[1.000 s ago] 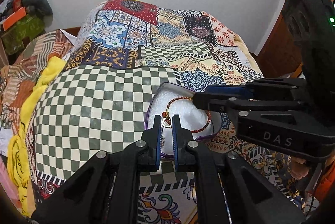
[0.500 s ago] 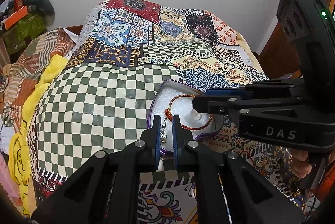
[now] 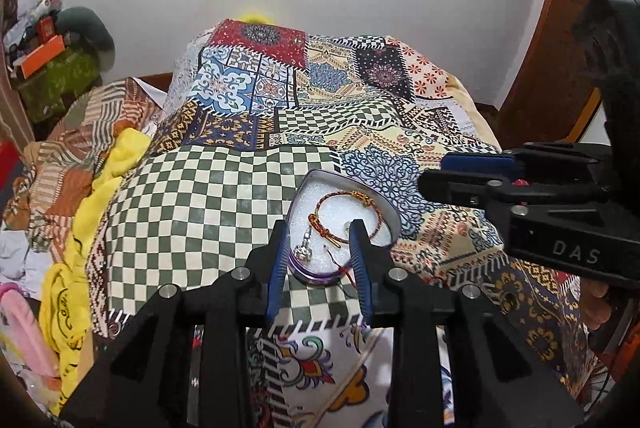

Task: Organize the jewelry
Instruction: 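Open both tools to drop the ring and the silver piece into the tin, then lift both tools away from the heart tin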

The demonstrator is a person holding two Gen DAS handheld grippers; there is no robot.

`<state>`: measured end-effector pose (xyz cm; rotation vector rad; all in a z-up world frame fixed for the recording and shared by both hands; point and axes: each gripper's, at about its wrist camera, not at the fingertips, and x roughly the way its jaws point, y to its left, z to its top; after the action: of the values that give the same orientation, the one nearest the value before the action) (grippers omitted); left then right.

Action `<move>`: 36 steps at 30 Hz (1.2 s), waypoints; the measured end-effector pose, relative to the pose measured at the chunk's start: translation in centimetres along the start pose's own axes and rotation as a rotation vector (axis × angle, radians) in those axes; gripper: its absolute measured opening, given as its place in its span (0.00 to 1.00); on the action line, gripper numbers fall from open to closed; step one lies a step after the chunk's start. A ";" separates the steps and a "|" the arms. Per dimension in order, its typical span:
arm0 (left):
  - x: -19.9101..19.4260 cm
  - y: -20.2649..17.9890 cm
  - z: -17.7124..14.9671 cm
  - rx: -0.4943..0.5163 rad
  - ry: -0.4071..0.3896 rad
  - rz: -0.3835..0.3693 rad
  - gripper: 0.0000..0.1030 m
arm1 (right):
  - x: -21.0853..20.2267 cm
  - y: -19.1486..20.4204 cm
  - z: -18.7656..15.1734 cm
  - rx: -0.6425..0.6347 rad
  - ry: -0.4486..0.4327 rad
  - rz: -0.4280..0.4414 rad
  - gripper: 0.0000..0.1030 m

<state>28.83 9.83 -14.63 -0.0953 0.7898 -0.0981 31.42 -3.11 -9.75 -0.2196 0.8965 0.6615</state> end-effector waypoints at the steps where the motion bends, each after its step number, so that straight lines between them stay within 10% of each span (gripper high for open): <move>1: -0.3 -0.1 -0.1 0.002 -0.001 0.003 0.29 | -0.7 0.2 -0.3 -0.004 -0.011 -0.010 0.30; 5: -2.0 -0.9 -0.6 0.015 -0.011 0.018 0.31 | -2.8 0.5 -1.2 -0.015 -0.061 -0.046 0.43; 21: -5.6 -4.3 -4.0 0.034 0.022 -0.016 0.38 | -8.6 0.0 -6.2 0.003 -0.133 -0.103 0.44; 36: -2.3 -8.0 -8.5 0.074 0.136 -0.054 0.38 | -5.5 -3.3 -11.9 0.047 0.018 -0.108 0.44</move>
<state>20.75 1.80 -17.92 -0.0398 0.9186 -0.1860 23.22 -13.36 -13.07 -0.2300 0.9100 0.5386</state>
